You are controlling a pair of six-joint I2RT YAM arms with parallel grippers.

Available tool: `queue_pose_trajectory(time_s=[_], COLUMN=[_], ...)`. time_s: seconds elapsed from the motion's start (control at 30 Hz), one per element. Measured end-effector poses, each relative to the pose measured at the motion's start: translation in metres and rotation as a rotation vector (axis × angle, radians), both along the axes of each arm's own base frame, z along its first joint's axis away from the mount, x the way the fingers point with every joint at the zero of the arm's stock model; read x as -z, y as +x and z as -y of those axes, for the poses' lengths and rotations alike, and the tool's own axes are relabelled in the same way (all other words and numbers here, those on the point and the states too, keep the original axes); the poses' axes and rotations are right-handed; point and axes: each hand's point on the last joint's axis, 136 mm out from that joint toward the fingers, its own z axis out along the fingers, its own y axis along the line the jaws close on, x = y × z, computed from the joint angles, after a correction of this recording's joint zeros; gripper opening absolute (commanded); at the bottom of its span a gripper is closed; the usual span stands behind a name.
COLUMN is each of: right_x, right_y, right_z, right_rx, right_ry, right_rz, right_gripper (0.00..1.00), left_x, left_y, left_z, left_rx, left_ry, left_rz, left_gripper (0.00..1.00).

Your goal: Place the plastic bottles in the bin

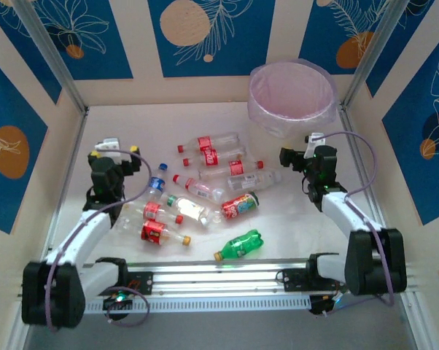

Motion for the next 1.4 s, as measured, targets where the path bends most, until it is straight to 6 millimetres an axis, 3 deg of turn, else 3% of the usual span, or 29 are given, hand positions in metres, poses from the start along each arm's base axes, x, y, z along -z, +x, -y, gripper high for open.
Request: queue_pose_trajectory(time_s=[0.13, 0.23, 0.3, 0.4, 0.53, 0.67, 0.77, 0.93, 1.13, 1.4], right_x=[-0.011, -0.021, -0.024, -0.012, 0.014, 0.026, 0.025, 0.017, 0.006, -0.002], right_y=[-0.036, -0.064, -0.082, -0.107, -0.133, -0.148, -0.151, -0.151, -0.154, -0.158], right_z=[-0.023, -0.032, -0.032, -0.025, -0.012, -0.004, -0.005, -0.007, -0.011, -0.007], right_rx=[-0.011, 0.012, 0.043, 0.105, 0.180, 0.215, 0.212, 0.199, 0.169, 0.180], right_ry=[0.023, 0.093, 0.143, 0.177, 0.200, 0.243, 0.267, 0.294, 0.328, 0.353], right_rz=[-0.105, -0.206, -0.277, -0.408, -0.595, -0.696, -0.715, -0.703, -0.661, -0.639], right_gripper=[1.00, 1.00, 0.99, 0.99, 0.99, 1.00, 1.00, 1.00, 1.00, 1.00], left_x=[-0.047, -0.058, -0.051, -0.029, -0.005, 0.023, 0.052, 0.092, 0.137, 0.183], left_y=[-0.017, -0.029, -0.040, -0.065, -0.133, -0.205, -0.241, -0.269, -0.277, -0.277], left_z=[0.012, 0.056, 0.096, 0.157, 0.245, 0.299, 0.323, 0.346, 0.364, 0.371], left_rx=[0.031, 0.171, 0.305, 0.527, 0.912, 1.202, 1.326, 1.408, 1.406, 1.347], left_ry=[-0.066, -0.094, -0.101, -0.073, 0.005, 0.081, 0.130, 0.164, 0.233, 0.353], left_rz=[-0.016, -0.091, -0.177, -0.346, -0.573, -0.748, -0.873, -1.006, -1.086, -1.144], left_gripper=[0.99, 0.96, 0.96, 0.94, 0.92, 0.92, 0.91, 0.92, 0.95, 0.91])
